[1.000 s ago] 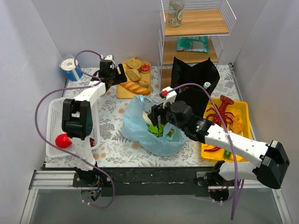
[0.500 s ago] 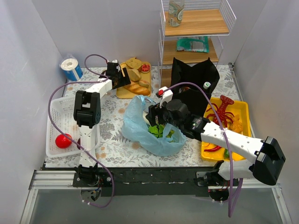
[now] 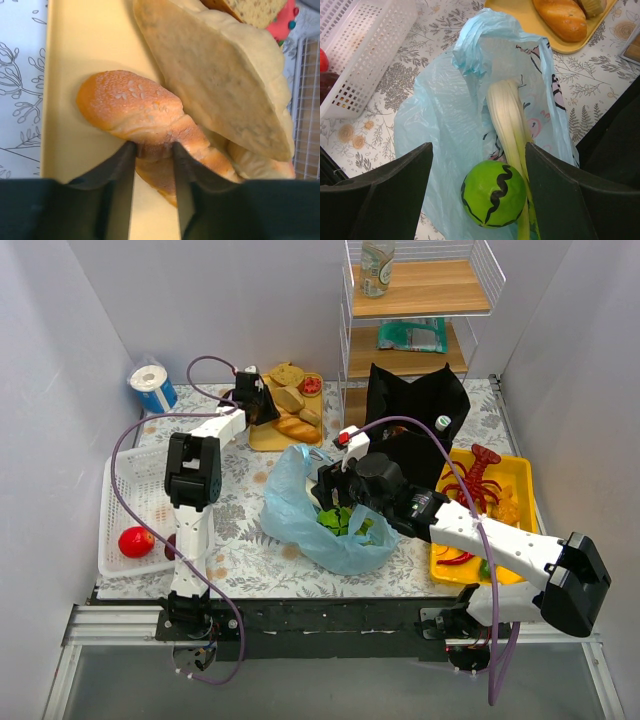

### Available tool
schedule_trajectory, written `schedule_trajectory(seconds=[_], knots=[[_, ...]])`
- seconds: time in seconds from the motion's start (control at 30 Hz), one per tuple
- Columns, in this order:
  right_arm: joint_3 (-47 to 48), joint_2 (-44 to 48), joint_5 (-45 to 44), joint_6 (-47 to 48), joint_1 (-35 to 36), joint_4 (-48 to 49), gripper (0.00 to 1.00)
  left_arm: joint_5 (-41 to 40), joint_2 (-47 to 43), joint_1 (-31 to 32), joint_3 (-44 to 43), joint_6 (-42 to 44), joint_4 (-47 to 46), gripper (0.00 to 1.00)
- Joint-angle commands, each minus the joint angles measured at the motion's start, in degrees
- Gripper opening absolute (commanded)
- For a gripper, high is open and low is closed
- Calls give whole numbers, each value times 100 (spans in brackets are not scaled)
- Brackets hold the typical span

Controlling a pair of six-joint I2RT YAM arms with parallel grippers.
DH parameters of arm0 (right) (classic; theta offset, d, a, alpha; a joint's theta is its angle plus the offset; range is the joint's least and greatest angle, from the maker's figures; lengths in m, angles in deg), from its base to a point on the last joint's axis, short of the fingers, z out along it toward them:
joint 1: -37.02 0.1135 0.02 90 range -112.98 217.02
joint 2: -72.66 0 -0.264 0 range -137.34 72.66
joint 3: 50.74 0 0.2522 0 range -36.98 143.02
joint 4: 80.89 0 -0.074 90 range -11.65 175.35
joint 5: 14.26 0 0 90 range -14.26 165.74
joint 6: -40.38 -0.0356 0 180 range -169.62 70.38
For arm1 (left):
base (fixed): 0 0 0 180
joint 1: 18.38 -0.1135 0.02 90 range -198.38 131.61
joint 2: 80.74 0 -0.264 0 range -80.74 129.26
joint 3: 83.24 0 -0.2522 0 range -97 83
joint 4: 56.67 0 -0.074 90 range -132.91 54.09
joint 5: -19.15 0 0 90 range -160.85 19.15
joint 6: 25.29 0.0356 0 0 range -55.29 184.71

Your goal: Place the mixed food into the grocery bags and tie them

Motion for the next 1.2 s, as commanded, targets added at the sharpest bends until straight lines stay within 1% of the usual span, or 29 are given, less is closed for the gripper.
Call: schedule_trajectory(seconds=[0.0, 0.07, 0.1, 0.33, 0.37, 0.4, 0.43, 0.5, 0.57, 0.6, 0.63, 0.7, 0.73, 0.77, 0.87, 0.97, 1.07, 1.17], knots=[[183, 68, 12, -48, 35, 142, 81, -95, -339, 56, 385, -140, -244, 13], [175, 94, 3, -47, 35, 142, 81, -122, -691, 64, 596, -158, -419, 6], [183, 112, 12, -39, 35, 142, 81, -139, -814, 64, 684, -176, -481, 0], [403, 217, 21, 154, 35, 19, 82, -157, -2088, 73, 1475, -167, -1166, 0], [438, 235, 12, 181, 35, -155, 82, -166, -2246, 64, 1720, -176, -1245, 0], [534, 244, 12, 190, 35, -183, 82, -218, -2605, 73, 1844, -184, -1377, 0], [578, 270, 3, 242, 35, -210, 82, -227, -2773, 64, 1967, -193, -1378, 0], [718, 323, 38, 286, 35, -219, 82, -271, -3334, 73, 2398, -167, -1746, 0], [859, 358, 73, 348, 35, -280, 82, -298, -3757, 73, 2723, -123, -1939, 0], [912, 367, 187, 357, 35, -271, 83, -341, -3951, 64, 3020, -106, -2080, 0], [1035, 367, 257, 365, 43, -254, 83, -350, -4379, 64, 3145, -105, -2142, 0], [1150, 376, 451, 401, 35, -175, 84, -167, -4803, 82, 3556, -97, -2335, 0], [1298, 376, 451, 401, 26, -140, 84, -53, -5188, 99, 3681, -97, -2397, 0], [1369, 350, 469, 418, 26, -122, 85, 262, -5418, 152, 3839, -123, -2458, 0], [1763, 262, 530, 453, 26, -218, 86, 667, -6184, 362, 4410, -167, -2564, 0], [2168, 165, 531, 602, 17, -429, 88, 818, -6885, 582, 4929, -79, -2573, 0], [2336, 139, 522, 647, 8, -658, 91, 950, -7431, 688, 5316, 79, -2494, 0], [2363, 68, 662, 603, -18, -755, 92, 1222, -7679, 784, 5553, 132, -2441, 0]])
